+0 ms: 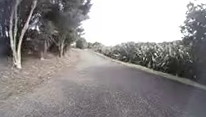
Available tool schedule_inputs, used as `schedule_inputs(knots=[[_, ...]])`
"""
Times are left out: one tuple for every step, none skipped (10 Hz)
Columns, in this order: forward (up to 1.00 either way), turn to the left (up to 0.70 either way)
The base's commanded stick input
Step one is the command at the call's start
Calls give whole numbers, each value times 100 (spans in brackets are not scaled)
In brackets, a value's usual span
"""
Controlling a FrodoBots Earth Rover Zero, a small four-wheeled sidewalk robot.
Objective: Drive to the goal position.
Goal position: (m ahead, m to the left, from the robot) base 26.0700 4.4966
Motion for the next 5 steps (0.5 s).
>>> schedule_inputs(knots=[[8,1],[8,1],[8,1],[8,1],[7,1]])
